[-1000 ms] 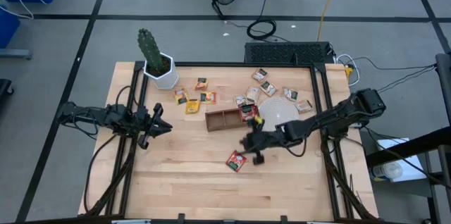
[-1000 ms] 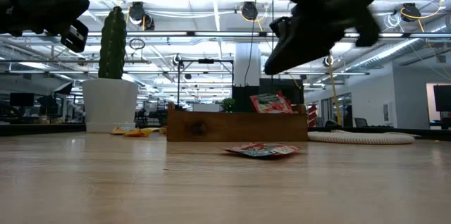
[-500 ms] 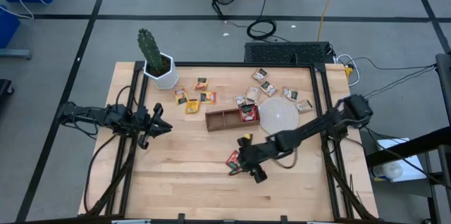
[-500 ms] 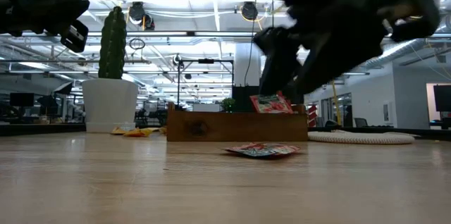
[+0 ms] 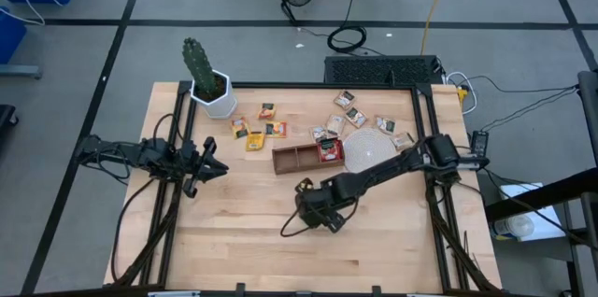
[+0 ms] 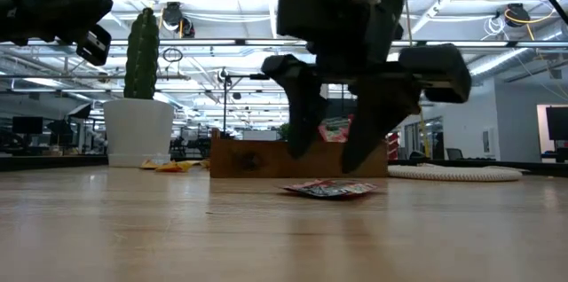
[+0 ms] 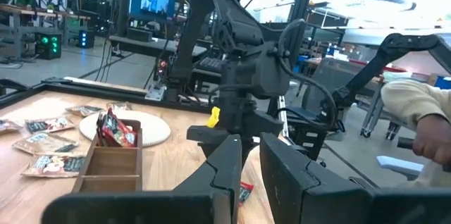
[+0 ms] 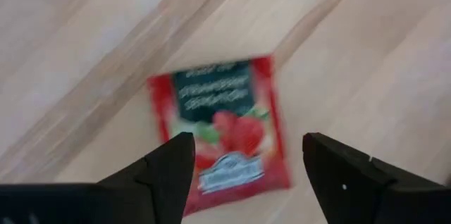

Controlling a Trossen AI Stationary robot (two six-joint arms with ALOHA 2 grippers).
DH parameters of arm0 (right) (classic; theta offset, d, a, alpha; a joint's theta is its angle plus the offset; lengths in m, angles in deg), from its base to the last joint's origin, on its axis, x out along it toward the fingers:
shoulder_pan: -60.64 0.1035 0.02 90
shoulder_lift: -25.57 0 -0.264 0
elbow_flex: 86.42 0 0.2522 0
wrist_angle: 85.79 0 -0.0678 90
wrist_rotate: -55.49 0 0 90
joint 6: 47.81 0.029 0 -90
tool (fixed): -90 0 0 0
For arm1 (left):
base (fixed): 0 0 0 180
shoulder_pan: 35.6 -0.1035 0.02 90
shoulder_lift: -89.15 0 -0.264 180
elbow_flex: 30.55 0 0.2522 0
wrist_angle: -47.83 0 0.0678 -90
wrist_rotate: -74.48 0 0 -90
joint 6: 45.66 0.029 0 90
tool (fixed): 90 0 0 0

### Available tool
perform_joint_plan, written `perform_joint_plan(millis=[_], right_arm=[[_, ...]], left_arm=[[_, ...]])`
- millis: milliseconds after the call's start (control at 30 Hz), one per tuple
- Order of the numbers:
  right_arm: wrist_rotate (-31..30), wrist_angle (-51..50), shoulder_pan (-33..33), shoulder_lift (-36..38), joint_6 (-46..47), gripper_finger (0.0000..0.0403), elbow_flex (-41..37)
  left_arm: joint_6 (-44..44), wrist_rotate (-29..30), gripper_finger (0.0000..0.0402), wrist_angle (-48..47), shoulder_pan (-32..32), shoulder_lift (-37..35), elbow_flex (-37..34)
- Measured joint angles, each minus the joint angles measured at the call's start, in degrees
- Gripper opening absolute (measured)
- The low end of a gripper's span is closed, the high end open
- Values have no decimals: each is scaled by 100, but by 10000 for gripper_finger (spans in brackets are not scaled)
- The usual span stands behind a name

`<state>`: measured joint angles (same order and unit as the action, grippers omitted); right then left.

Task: Pick & Place Tea
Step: Put the red tea bag into the right section of the wooden organizer

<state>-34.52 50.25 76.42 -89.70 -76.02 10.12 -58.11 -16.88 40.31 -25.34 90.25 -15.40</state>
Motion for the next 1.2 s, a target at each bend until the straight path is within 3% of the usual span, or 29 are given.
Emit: perform_joint_plan(millis=[133,333,500,700,933,1067,1200], right_arm=[[61,-4,-140,-55,-98,247,-7],[800,112,-396,-451,142,247,16],[847,-156,-427,-591,268,235,9],[944,-250,-448,-568,578,181,3],[1024,-383,-458,-575,654,85,-4],[561,-389,-470,-581,872,18,-8],[-587,-204,-465,-575,1729,6,-13]], left_arm=[[0,0,58,-6,0,1,0],[0,0,58,-11,0,2,0],[0,0,58,-19,0,2,0],[0,0,58,-14,-1,0,0],[0,0,58,-11,-2,0,0],[0,0,58,-12,0,0,0],[0,0,58,-11,0,0,0]])
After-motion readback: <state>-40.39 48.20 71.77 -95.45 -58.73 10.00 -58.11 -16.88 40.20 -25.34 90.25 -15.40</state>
